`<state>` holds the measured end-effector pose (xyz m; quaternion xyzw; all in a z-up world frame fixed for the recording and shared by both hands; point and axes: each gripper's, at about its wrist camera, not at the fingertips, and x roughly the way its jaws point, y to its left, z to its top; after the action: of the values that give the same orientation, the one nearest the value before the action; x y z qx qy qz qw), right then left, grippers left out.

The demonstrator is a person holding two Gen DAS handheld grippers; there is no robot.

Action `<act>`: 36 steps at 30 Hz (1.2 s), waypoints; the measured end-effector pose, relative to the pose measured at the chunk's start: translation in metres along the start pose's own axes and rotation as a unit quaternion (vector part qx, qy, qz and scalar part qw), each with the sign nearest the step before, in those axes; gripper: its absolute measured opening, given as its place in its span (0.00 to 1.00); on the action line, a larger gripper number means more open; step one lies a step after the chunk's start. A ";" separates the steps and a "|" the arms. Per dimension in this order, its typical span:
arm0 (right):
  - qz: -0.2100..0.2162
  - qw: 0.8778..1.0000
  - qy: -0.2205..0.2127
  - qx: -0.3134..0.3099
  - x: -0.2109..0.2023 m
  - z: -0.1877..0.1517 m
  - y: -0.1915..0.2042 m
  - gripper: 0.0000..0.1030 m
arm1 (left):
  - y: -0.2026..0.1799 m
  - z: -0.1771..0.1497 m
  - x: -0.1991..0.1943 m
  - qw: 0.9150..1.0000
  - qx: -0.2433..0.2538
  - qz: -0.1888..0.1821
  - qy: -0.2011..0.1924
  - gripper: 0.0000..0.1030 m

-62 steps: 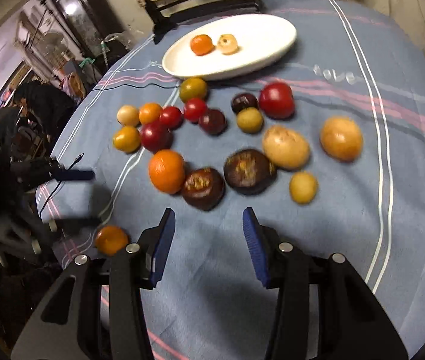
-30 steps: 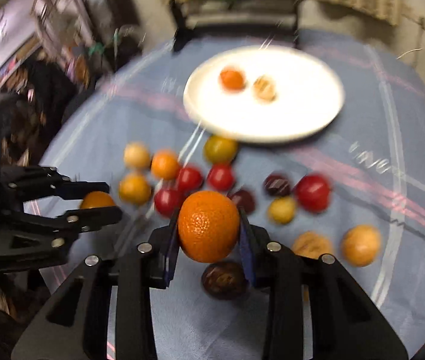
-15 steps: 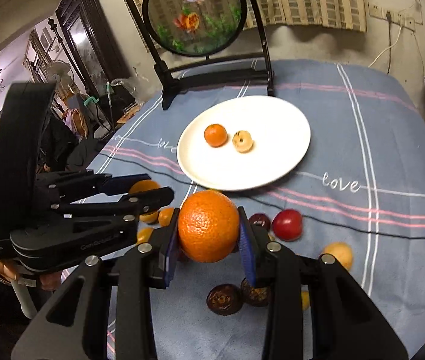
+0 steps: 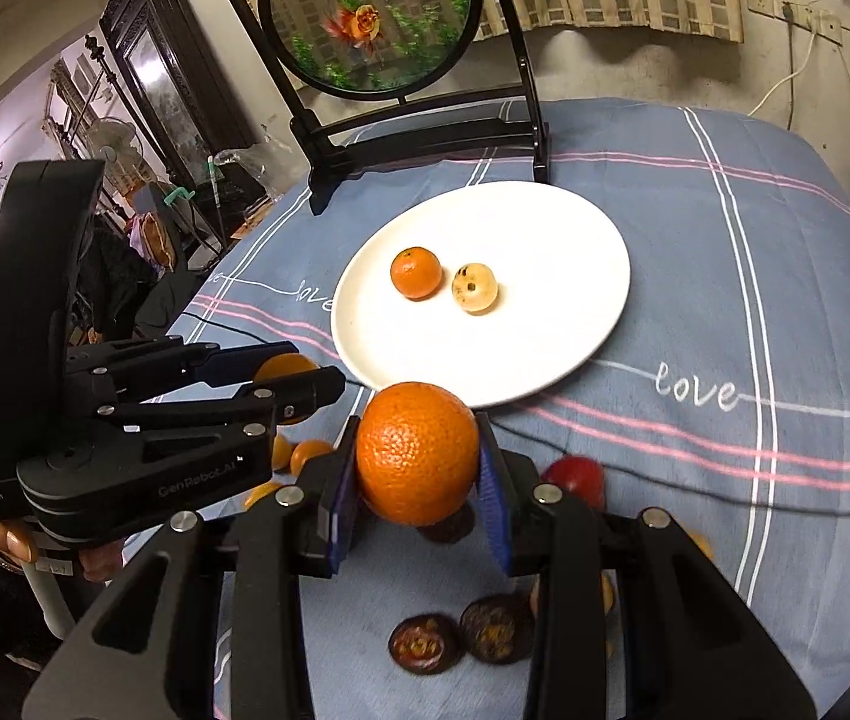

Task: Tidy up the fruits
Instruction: 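Carry both oranges onto the white plate and open both grippers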

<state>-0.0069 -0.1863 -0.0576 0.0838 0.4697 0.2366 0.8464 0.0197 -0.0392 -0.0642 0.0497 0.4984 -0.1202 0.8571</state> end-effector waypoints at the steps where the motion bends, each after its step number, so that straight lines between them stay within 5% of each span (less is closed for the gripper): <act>1: 0.000 1.000 0.000 -0.001 0.002 0.003 -0.002 0.35 | 0.001 0.006 0.003 1.000 0.001 0.001 -0.001 0.35; 21: -0.025 1.000 0.004 0.006 0.060 0.069 -0.048 0.35 | 0.065 0.060 0.050 0.998 -0.062 0.014 -0.005 0.35; 31: -0.047 0.997 0.051 0.025 0.126 0.093 -0.064 0.35 | 0.038 0.068 0.102 0.998 -0.040 -0.012 0.043 0.35; 36: -0.079 0.993 0.084 0.003 0.145 0.099 -0.061 0.37 | 0.036 0.073 0.109 0.998 -0.043 0.002 0.039 0.58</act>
<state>0.1603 -0.1625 -0.1355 0.0291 0.5448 0.1739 0.8198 0.1418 -0.0364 -0.1239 0.0188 0.5357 -0.0953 0.8388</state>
